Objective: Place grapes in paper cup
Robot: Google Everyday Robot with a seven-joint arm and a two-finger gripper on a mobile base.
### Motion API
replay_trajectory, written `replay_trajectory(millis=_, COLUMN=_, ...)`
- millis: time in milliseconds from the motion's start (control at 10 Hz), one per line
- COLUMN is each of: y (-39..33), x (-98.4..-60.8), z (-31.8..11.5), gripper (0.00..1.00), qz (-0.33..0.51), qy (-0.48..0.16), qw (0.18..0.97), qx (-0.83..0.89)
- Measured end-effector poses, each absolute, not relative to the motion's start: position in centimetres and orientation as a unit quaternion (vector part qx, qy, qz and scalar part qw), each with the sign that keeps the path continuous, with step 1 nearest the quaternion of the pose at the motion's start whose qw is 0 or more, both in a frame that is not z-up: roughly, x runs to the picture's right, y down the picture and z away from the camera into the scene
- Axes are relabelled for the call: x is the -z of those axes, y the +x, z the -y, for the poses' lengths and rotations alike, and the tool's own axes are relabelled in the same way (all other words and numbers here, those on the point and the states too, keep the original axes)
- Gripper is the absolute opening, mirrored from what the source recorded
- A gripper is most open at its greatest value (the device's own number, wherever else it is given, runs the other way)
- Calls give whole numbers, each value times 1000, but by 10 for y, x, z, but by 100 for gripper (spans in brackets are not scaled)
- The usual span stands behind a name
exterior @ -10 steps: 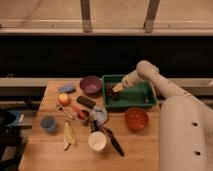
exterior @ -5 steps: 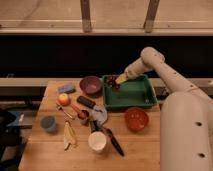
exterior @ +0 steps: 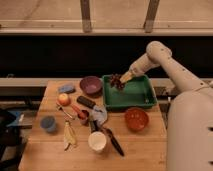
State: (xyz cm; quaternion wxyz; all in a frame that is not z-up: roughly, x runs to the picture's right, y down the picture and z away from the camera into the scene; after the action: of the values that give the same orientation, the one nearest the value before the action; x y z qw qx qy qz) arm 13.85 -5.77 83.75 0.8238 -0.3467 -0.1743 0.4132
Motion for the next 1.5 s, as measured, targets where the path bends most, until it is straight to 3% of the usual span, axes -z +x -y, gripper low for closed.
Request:
replay_trajectory(millis=300, y=161, x=-802, z=50, gripper=0, qz=176, qy=-351, qw=825, qx=-407)
replay_trajectory(millis=900, y=157, x=-726, z=-12, gripper=0, qz=151, qy=-384, qw=809, qx=-419)
replay_trajectory(millis=1200, y=152, x=-702, z=-39, gripper=0, qz=131, qy=-411, qw=794, qx=-427)
replay_trajectory(millis=1500, y=151, x=-701, z=-40, gripper=0, qz=130, qy=-413, qw=794, qx=-427)
